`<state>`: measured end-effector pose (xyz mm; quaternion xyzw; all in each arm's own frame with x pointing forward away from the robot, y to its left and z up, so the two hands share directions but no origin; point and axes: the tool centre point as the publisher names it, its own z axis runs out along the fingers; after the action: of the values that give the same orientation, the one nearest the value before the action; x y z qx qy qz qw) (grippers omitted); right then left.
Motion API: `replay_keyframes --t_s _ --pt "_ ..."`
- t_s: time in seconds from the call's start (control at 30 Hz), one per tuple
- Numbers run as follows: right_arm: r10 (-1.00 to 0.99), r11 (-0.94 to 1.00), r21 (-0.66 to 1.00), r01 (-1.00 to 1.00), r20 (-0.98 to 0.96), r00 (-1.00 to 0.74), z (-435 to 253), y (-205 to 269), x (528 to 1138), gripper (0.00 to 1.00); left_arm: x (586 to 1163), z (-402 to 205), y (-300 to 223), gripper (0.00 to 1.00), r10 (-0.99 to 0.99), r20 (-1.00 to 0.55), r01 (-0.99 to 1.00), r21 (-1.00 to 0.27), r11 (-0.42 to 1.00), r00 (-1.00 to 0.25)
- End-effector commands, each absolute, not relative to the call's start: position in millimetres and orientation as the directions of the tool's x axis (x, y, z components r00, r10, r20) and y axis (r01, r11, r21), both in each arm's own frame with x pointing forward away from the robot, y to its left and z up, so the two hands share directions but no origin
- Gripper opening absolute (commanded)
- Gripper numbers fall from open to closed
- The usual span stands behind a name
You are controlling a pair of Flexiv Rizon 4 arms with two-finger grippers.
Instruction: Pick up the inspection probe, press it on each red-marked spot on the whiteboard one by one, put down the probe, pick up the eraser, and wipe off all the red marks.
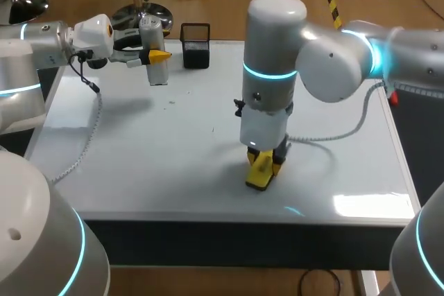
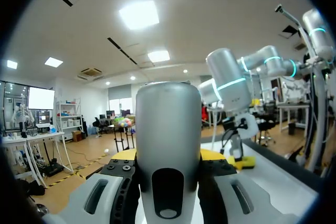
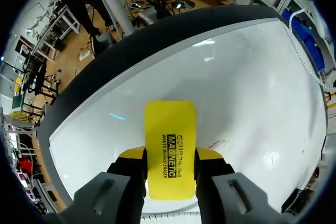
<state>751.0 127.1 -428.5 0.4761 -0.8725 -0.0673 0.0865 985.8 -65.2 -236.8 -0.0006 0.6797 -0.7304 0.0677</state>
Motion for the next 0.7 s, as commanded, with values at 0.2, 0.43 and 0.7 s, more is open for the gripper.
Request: replay_keyframes --t_s 0.2,0.43,0.7 --pt "-0.855 0.518 0.061 -0.853 0.031 -0.517 -360 116 744 0.0 985 -236 -65 0.0 -0.102 -0.093 0.1 -0.993 -0.066 -0.99" --pt "-0.863 0.504 0.059 -0.861 0.036 -0.503 -363 120 749 0.0 985 -236 -65 0.0 -0.102 -0.093 0.1 -0.993 -0.066 -0.99" --pt "-0.877 0.481 0.059 -0.875 0.042 -0.479 -366 128 752 0.0 985 -236 -65 0.0 -0.102 -0.093 0.1 -0.993 -0.066 -0.99"
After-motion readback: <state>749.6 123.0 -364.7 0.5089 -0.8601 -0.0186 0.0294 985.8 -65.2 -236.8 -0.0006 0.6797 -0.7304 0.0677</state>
